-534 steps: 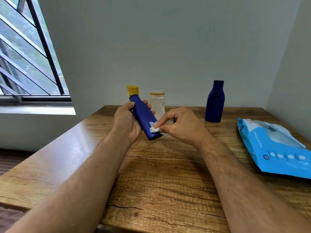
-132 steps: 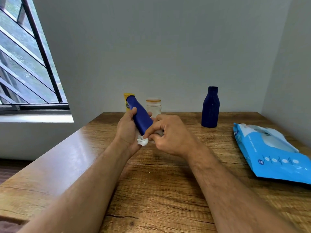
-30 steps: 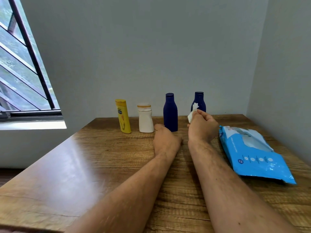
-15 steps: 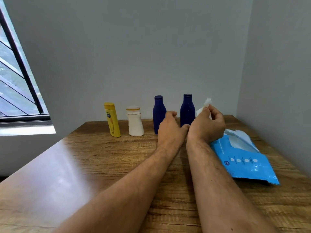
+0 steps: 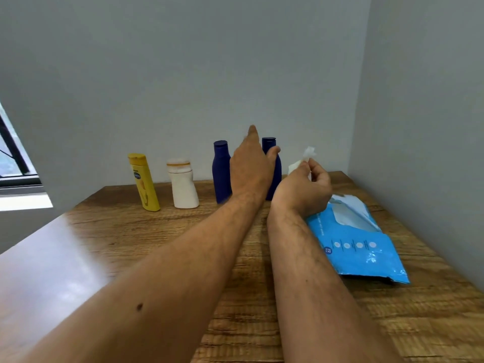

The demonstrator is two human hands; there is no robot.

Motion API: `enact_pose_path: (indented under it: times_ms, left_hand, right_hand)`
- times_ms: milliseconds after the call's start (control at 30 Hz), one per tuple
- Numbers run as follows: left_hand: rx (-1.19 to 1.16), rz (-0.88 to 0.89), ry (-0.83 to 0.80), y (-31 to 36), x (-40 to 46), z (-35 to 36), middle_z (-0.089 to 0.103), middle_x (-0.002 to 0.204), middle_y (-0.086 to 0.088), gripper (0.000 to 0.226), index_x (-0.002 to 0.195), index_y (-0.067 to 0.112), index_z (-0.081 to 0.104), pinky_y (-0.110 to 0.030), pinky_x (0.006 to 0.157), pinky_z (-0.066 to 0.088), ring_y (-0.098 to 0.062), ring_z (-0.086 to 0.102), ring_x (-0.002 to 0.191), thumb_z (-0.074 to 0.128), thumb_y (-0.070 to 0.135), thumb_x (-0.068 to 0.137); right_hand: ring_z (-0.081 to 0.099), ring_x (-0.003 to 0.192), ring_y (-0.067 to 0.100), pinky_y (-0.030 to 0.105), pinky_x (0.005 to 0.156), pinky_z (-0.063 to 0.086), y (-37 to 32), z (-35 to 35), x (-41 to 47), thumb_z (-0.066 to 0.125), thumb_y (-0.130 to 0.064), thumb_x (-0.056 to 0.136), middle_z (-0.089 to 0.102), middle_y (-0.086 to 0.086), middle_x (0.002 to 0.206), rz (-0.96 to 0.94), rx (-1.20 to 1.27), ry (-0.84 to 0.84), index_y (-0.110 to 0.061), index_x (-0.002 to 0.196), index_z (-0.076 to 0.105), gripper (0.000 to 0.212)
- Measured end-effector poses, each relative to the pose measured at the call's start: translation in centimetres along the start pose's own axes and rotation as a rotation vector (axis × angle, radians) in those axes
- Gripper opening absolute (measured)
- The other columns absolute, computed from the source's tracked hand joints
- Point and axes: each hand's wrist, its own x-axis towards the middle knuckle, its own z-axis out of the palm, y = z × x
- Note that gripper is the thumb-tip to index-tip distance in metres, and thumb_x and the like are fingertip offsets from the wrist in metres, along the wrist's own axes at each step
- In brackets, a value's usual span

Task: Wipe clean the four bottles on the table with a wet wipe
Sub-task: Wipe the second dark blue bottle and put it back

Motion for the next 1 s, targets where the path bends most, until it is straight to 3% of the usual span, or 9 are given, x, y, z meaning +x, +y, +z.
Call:
enact_pose_path:
  times_ms: [233,400,533,667,767,833,900,1000]
  left_hand:
    - [0.022,-0.047,-0.070,0.7,1.1,1.3,0.055,0.144,-0.008,0.077,0.153,0.011,0.035,-0.036,0.106,0.040,-0.026,0.048,0.133,0.061,0.053,0.094]
    - [-0.075,-0.129,-0.033,0.7,1.6,1.8,0.065,0.129,-0.005,0.049,0.131,0.010,0.059,-0.023,0.086,0.039,-0.020,0.061,0.116,0.068,0.040,0.093]
    - [-0.149,-0.124,-0.030,0.9,1.8,1.0,0.071,0.118,-0.001,0.044,0.123,0.015,0.068,-0.026,0.091,0.049,-0.015,0.066,0.106,0.073,0.040,0.088]
    - [-0.252,-0.113,-0.041,1.1,2.1,-2.5,0.073,0.109,0.005,0.038,0.114,0.019,0.073,-0.019,0.080,0.047,-0.007,0.066,0.097,0.077,0.042,0.084]
    - [-0.326,-0.168,-0.059,-0.6,1.6,-6.1,0.074,0.091,0.012,0.025,0.093,0.027,0.076,-0.028,0.080,0.057,-0.006,0.069,0.086,0.082,0.046,0.077]
    - [-0.396,-0.228,-0.075,-2.5,1.1,-7.9,0.075,0.083,0.009,0.025,0.081,0.027,0.074,-0.036,0.078,0.061,-0.009,0.072,0.081,0.086,0.047,0.070]
    - [-0.482,-0.307,-0.085,-4.4,0.5,-9.4,0.077,0.085,0.004,0.034,0.087,0.021,0.075,-0.040,0.074,0.063,-0.014,0.074,0.082,0.089,0.044,0.066]
    - [-0.552,-0.405,-0.091,-6.9,-0.4,-11.2,0.076,0.093,-0.003,0.039,0.100,0.013,0.073,-0.034,0.068,0.063,-0.017,0.074,0.086,0.088,0.037,0.073]
  right_hand:
    - [0.057,0.081,0.002,0.001,0.053,0.042,-0.1,0.2,0.2,0.061,-0.025,0.097,0.061,-0.014,0.099,0.009,0.008,-0.005,-0.030,0.094,0.063,0.006]
    - [0.060,0.093,0.007,0.002,0.055,0.046,0.1,0.0,0.4,0.060,-0.024,0.097,0.066,-0.009,0.108,0.008,0.002,0.005,-0.028,0.099,0.066,0.007]
    - [0.061,0.097,0.008,0.007,0.066,0.049,0.2,0.0,0.7,0.061,-0.028,0.097,0.067,-0.009,0.111,-0.045,-0.030,0.002,-0.027,0.105,0.068,0.011]
    - [0.062,0.098,0.008,0.004,0.065,0.046,-0.5,-0.1,0.9,0.061,-0.027,0.096,0.068,-0.009,0.109,-0.165,-0.026,-0.026,-0.025,0.106,0.069,0.012]
    - [0.064,0.097,0.009,0.007,0.067,0.050,-0.8,-0.2,0.2,0.064,-0.023,0.095,0.067,-0.007,0.106,-0.217,-0.043,-0.171,-0.026,0.102,0.069,0.009]
    - [0.065,0.098,0.012,0.019,0.074,0.058,-0.6,-0.1,-0.4,0.066,-0.022,0.093,0.068,-0.005,0.104,-0.177,-0.059,-0.339,-0.027,0.098,0.070,0.008]
    - [0.067,0.096,0.014,0.031,0.075,0.061,-0.4,0.0,-1.2,0.069,-0.018,0.090,0.071,-0.005,0.098,-0.157,-0.090,-0.493,-0.028,0.092,0.071,0.010]
    - [0.068,0.090,0.016,0.020,0.059,0.055,-0.2,0.3,-2.4,0.069,-0.011,0.090,0.072,-0.006,0.091,-0.125,-0.124,-0.674,-0.026,0.088,0.070,0.015]
